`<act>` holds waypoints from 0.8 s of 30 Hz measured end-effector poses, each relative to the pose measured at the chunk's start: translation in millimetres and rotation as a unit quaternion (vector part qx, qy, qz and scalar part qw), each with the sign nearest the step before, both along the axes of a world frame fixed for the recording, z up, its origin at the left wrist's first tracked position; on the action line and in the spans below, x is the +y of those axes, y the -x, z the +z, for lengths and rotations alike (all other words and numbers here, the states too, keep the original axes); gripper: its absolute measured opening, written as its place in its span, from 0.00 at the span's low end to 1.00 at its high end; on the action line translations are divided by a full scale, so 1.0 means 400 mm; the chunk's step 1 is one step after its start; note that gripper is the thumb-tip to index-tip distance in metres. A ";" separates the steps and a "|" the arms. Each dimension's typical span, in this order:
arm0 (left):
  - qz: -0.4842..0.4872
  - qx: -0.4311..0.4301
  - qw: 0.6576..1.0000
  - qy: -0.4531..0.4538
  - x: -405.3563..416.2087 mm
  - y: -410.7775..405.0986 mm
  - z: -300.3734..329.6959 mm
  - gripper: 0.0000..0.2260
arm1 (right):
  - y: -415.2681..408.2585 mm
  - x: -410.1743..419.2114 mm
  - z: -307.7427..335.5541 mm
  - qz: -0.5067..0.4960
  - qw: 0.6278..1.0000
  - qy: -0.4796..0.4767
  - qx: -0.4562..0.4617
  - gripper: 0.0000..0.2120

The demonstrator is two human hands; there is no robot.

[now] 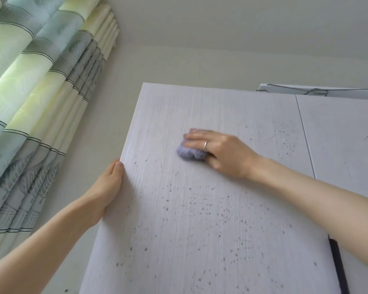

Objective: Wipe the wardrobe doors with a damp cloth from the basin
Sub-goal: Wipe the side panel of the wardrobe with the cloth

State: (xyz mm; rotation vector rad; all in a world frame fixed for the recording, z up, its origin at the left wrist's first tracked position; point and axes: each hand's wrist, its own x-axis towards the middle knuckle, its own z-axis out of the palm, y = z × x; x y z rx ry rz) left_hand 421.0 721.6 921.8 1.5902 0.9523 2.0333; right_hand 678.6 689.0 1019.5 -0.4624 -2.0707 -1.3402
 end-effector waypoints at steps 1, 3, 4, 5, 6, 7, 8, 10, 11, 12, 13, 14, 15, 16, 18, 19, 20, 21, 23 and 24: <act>0.007 -0.001 1.000 -0.004 0.000 -0.002 0.001 0.15 | -0.021 -0.007 0.033 -0.011 0.999 -0.003 0.049 0.20; 0.031 -0.009 0.999 -0.017 0.000 -0.008 0.002 0.15 | -0.063 -0.023 0.116 -0.041 0.985 -0.018 0.164 0.18; 0.045 -0.015 0.998 -0.028 0.000 -0.013 0.002 0.16 | -0.083 -0.029 0.151 -0.053 0.974 -0.029 0.219 0.18; 0.057 -0.018 0.997 -0.041 -0.001 -0.019 0.003 0.16 | -0.095 -0.031 0.172 -0.062 0.961 -0.039 0.265 0.19; 0.070 -0.018 0.996 -0.052 -0.003 -0.024 0.004 0.16 | -0.097 -0.028 0.175 -0.063 0.952 -0.048 0.296 0.20; 0.083 -0.016 0.995 -0.061 -0.005 -0.029 0.005 0.17 | -0.091 -0.023 0.162 -0.054 0.948 -0.051 0.309 0.21; 0.094 -0.014 0.993 -0.069 -0.007 -0.034 0.006 0.17 | -0.082 -0.018 0.136 -0.030 0.953 -0.056 0.297 0.21; 0.113 -0.016 0.990 -0.082 -0.010 -0.045 -0.001 0.18 | -0.060 -0.004 0.051 0.031 0.978 -0.054 0.198 0.18; 0.120 -0.018 0.989 -0.087 -0.012 -0.050 -0.006 0.18 | -0.057 0.002 0.008 0.040 0.989 -0.039 0.137 0.18; 0.126 -0.021 0.988 -0.092 -0.014 -0.056 -0.011 0.18 | -0.061 0.007 -0.017 0.033 0.995 -0.025 0.089 0.19; 0.130 -0.025 0.986 -0.098 -0.015 -0.059 -0.013 0.18 | -0.071 0.007 -0.017 0.017 0.998 -0.013 0.061 0.21; 0.133 -0.022 0.986 -0.100 -0.016 -0.064 -0.018 0.18 | -0.088 0.005 -0.002 0.005 0.998 -0.008 0.063 0.22; 0.138 -0.015 0.985 -0.101 -0.018 -0.065 -0.020 0.18 | -0.106 0.003 0.023 -0.001 0.996 -0.014 0.094 0.21; 0.141 -0.007 0.985 -0.103 -0.018 -0.065 -0.022 0.18 | -0.126 0.001 0.054 -0.005 0.989 -0.024 0.146 0.21; 0.150 0.003 0.983 -0.108 -0.017 -0.063 -0.025 0.18 | -0.166 -0.009 0.108 -0.017 0.959 -0.041 0.280 0.21; 0.155 0.004 0.982 -0.111 -0.016 -0.061 -0.025 0.18 | -0.174 -0.009 0.123 -0.021 0.943 -0.050 0.329 0.22; 0.157 0.001 0.981 -0.112 -0.015 -0.060 -0.026 0.18 | -0.170 -0.005 0.124 -0.021 0.932 -0.055 0.357 0.22; 0.158 -0.004 0.981 -0.111 -0.015 -0.059 -0.025 0.18 | -0.156 0.001 0.113 -0.014 0.930 -0.053 0.364 0.23; 0.162 -0.013 0.981 -0.109 -0.009 -0.058 -0.025 0.18 | -0.127 0.007 0.056 0.013 0.947 -0.043 0.318 0.22; 0.165 -0.015 0.980 -0.107 -0.007 -0.054 -0.026 0.18 | -0.116 0.010 0.017 0.026 0.964 -0.036 0.263 0.22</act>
